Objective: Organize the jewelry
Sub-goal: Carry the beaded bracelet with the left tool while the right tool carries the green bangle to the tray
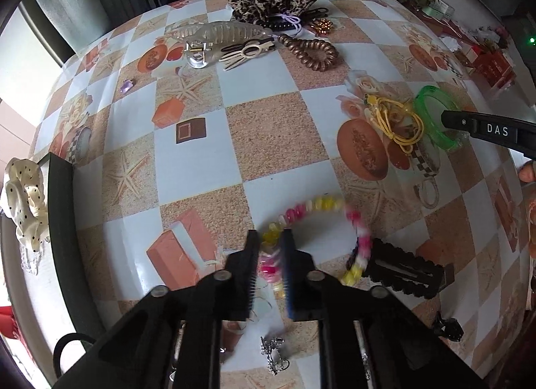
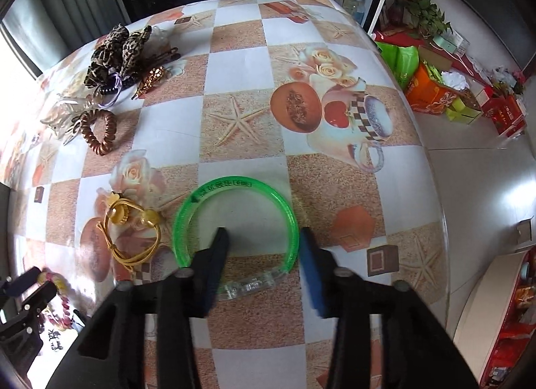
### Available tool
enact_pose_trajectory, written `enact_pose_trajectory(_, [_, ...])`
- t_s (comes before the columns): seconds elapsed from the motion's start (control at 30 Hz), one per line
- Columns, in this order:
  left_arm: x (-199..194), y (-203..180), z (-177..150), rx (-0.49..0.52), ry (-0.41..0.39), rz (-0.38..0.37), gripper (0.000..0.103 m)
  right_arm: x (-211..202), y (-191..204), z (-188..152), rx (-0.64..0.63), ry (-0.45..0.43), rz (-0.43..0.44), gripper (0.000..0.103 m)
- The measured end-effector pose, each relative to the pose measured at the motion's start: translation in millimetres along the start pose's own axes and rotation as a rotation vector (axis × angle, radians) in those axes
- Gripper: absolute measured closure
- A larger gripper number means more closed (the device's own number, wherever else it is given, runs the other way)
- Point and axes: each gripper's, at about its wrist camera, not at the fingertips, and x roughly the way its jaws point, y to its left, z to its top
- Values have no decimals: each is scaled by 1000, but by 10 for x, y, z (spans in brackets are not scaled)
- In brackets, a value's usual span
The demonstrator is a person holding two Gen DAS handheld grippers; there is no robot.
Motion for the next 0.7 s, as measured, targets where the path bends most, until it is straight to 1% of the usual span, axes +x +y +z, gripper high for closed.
enact_pose_trajectory(0.03, [-7, -7, -6, 0, -1, -4, 90, -5, 4, 3, 0, 1, 1, 82])
enact_pose_trajectory(0.07, [-7, 5, -5, -7, -2, -13, 90, -12, 4, 8, 1, 1, 0, 95])
enact_pose_trajectory(0.1, [-18, 20, -10, -21, -3, -26, 90, -16, 2, 7, 8, 1, 3, 96])
enact_pose_trajectory(0.17, [-50, 53, -21, -47, -10, -52, 90, -26, -26, -9, 24, -1, 5, 96])
enact_pose_trajectory(0.27, [-114, 84, -36, -65, -24, -70, 90, -67, -94, -40, 56, -3, 34, 96])
enact_pose_trajectory(0.43, [-252, 127, -42, -93, -50, -109, 90, -208, -120, -110, 65, -10, 73, 96])
enact_pose_trajectory(0.7, [-528, 218, -82, -136, -100, -139, 90, -454, -75, -195, 82, -10, 138, 96])
